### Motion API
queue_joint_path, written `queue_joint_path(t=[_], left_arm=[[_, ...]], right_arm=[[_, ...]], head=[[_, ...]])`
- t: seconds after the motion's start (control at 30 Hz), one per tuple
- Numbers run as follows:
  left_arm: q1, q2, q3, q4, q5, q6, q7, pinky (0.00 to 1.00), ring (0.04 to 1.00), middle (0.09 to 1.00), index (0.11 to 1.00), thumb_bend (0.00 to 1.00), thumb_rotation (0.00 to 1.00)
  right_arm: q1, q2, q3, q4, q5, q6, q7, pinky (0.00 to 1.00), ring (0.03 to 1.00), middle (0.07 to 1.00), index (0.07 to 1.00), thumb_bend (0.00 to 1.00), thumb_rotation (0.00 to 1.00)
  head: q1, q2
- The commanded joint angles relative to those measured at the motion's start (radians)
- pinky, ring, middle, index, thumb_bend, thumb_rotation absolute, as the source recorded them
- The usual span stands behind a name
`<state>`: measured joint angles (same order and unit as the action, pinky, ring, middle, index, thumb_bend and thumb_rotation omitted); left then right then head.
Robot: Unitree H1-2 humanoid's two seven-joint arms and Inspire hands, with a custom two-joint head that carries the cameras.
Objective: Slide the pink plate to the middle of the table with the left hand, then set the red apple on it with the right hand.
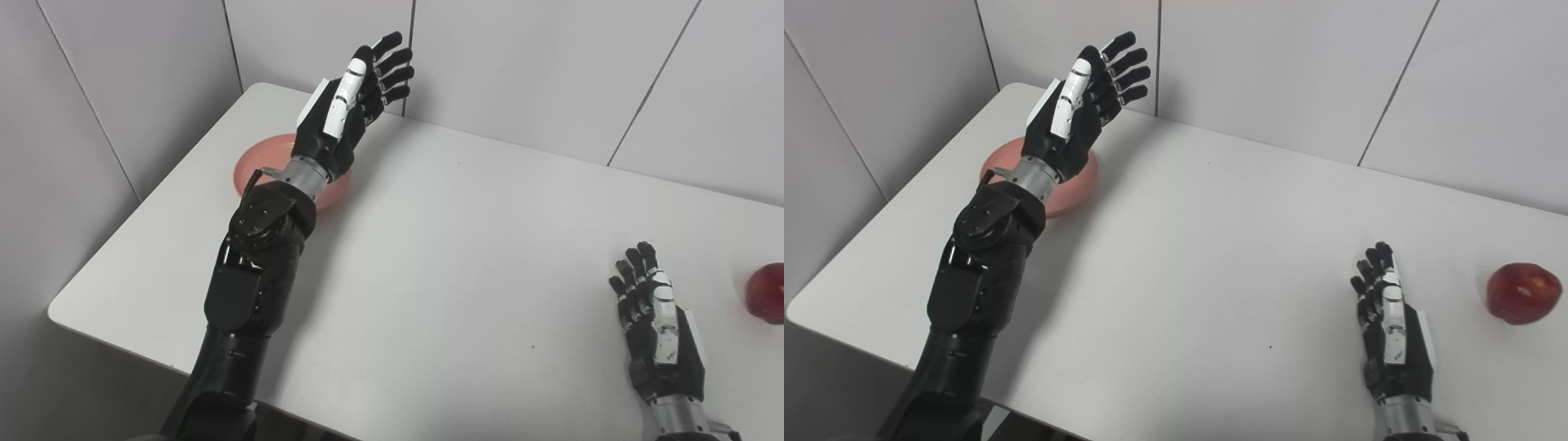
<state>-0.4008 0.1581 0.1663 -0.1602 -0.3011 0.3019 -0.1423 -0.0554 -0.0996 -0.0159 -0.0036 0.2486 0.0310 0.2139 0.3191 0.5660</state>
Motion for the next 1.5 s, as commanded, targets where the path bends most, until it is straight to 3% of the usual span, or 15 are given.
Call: queue_joint_path(t=[0.0,0.4,0.67,0.83,0.97,1.13,1.47], left_arm=[[-0.065,0.028,0.019,-0.006,-0.013,-0.012,0.008,0.87,0.879,0.886,0.866,0.39,1.00],[-0.123,0.080,0.097,0.111,-0.017,-0.046,0.034,0.84,0.853,0.857,0.836,0.38,1.00],[-0.158,0.180,0.110,0.254,-0.023,-0.064,-0.008,0.84,0.857,0.861,0.839,0.37,0.98],[-0.175,0.217,0.122,0.307,-0.011,-0.070,0.001,0.84,0.857,0.861,0.842,0.37,0.96],[-0.184,0.229,0.138,0.330,-0.008,-0.061,0.028,0.83,0.845,0.845,0.824,0.36,0.93],[-0.182,0.239,0.154,0.358,-0.009,-0.063,0.047,0.83,0.840,0.844,0.831,0.33,1.00],[-0.184,0.289,0.187,0.459,-0.028,-0.123,0.023,0.86,0.867,0.866,0.846,0.34,1.00]], right_arm=[[0.013,-0.002,-0.010,0.056,0.010,-0.063,0.019,1.00,1.000,1.000,1.000,0.12,1.00],[0.004,-0.008,-0.017,0.080,0.026,-0.090,0.045,1.00,1.000,1.000,1.000,0.10,1.00],[0.006,-0.015,-0.021,0.064,0.023,-0.072,0.047,1.00,1.000,1.000,1.000,0.10,1.00],[0.008,-0.015,-0.023,0.057,0.024,-0.061,0.046,1.00,1.000,1.000,1.000,0.09,1.00],[0.010,-0.016,-0.022,0.051,0.024,-0.058,0.048,1.00,1.000,1.000,1.000,0.09,1.00],[0.011,-0.015,-0.022,0.051,0.026,-0.062,0.049,1.00,1.000,1.000,1.000,0.07,1.00],[0.011,-0.022,-0.026,0.045,0.034,-0.045,0.053,1.00,1.000,1.000,1.000,0.09,1.00]], head=[[0.002,0.000],[0.022,-0.003],[0.032,-0.004],[0.041,-0.007],[0.038,-0.009],[0.041,-0.011],[0.047,-0.012]])
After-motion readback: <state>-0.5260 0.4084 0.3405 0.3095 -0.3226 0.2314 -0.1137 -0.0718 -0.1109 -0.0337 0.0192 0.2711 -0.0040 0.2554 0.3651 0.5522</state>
